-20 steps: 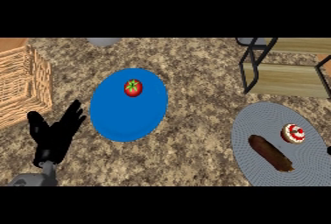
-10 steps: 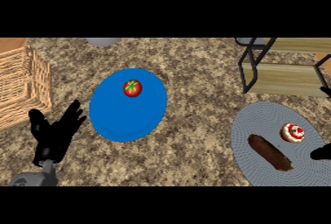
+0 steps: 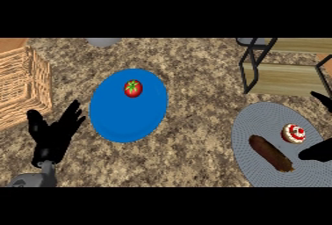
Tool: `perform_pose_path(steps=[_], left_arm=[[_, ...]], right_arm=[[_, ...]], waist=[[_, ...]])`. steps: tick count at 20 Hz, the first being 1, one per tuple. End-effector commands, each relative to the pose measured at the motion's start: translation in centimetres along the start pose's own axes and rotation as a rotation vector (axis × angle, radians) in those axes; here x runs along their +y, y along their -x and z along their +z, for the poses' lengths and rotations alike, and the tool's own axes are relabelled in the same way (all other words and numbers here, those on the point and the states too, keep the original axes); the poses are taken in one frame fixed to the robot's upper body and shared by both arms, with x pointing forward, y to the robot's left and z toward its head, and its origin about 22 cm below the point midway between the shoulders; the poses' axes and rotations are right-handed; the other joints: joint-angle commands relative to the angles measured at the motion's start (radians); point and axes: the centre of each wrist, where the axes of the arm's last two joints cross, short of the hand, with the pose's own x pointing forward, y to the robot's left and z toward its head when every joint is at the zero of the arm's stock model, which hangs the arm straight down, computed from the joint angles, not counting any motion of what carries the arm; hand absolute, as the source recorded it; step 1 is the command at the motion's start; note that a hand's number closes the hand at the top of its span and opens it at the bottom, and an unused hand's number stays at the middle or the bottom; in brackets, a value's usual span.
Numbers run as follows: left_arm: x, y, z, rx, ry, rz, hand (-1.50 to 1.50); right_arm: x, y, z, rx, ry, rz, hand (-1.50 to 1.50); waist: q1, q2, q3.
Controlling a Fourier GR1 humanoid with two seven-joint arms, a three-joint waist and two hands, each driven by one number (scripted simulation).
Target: Pick the cupcake from the placemat and place it in the tiered shelf
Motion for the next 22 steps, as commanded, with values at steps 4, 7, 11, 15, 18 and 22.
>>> perform_pose_path(steps=[4,7,11,15,18,22], left_arm=[[-0.3,-0.2,-0.2,0.048,-0.015,0.002,0.00],[-1.1,1.6,-1.2,0.052,-0.019,0.001,0.00],[1.2,1.0,0.3,0.060,-0.003,0.003,0.00],[1.5,1.2,0.6,0.072,-0.004,0.011,0.00],[-0.7,1.7,-0.2,0.065,-0.012,-0.001,0.00],[-1.6,1.4,1.1,0.049,-0.003,0.008,0.00]], right_arm=[[0.2,0.7,0.0,0.049,0.035,0.049,-1.50],[2.2,1.2,-2.4,0.072,0.039,0.073,-1.50],[1.6,0.9,-2.3,0.048,0.069,0.080,-1.50],[3.2,1.0,-5.1,0.016,0.083,0.023,-1.50],[3.5,0.3,-4.5,-0.002,0.085,0.023,-1.50],[4.0,1.1,-6.1,-0.003,0.081,0.024,-1.50]], waist=[[-0.004,0.005,-0.006],[-0.001,0.008,-0.006],[0.000,0.006,-0.006],[0.006,0.007,-0.006],[0.000,0.006,-0.006],[0.004,0.006,-0.006]])
